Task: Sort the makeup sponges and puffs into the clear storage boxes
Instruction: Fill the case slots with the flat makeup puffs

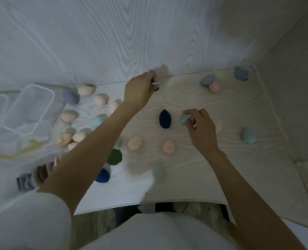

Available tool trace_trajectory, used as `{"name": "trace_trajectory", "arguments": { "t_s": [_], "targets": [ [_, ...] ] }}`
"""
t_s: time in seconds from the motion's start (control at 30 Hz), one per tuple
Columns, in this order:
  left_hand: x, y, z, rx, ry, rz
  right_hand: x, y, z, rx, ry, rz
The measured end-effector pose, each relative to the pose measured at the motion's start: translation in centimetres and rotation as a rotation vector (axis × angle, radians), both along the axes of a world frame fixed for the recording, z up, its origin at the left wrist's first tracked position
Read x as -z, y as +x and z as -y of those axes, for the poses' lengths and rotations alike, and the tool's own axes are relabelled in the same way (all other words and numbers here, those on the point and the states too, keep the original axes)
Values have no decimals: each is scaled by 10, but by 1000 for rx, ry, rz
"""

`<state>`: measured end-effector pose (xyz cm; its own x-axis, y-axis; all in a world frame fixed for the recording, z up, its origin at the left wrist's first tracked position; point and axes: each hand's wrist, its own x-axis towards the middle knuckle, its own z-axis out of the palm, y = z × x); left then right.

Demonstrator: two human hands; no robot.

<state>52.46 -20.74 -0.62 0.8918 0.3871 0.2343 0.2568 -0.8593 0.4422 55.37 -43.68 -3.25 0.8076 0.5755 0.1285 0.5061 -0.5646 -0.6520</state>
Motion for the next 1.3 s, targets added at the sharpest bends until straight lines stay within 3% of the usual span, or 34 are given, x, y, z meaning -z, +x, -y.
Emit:
{"name": "trace_trajectory", "arguments": {
  "t_s": [0.1, 0.23, 0.33, 0.5, 0.8, 0.93, 1.1, 1.3],
  "targets": [
    [-24, -90, 9, -230, -402, 90, -13, -38, -17, -28, 72, -53],
    [-31, -227, 7, -558, -682, 233, -19, -109, -64, -142, 106, -212],
    [-25, -312, -4, -743, -708, 225, -23, -158, -98, -248, 119, -252],
    [-22, -423, -48, -983, -570, 235, -28, -237, -154, -410, 92, -236],
    [-13, -469, -127, -809, -521, 106, -25, -324, -215, -449, 69, -174],
    [-2, -466, -125, -612, -441, -78, -25, -338, -220, -412, 14, -170],
    [9, -456, -119, -545, -403, -139, -29, -340, -218, -368, 26, -159],
    [20, -447, -121, -463, -251, -350, -25, -338, -210, -328, 21, -168]
  ]
}}
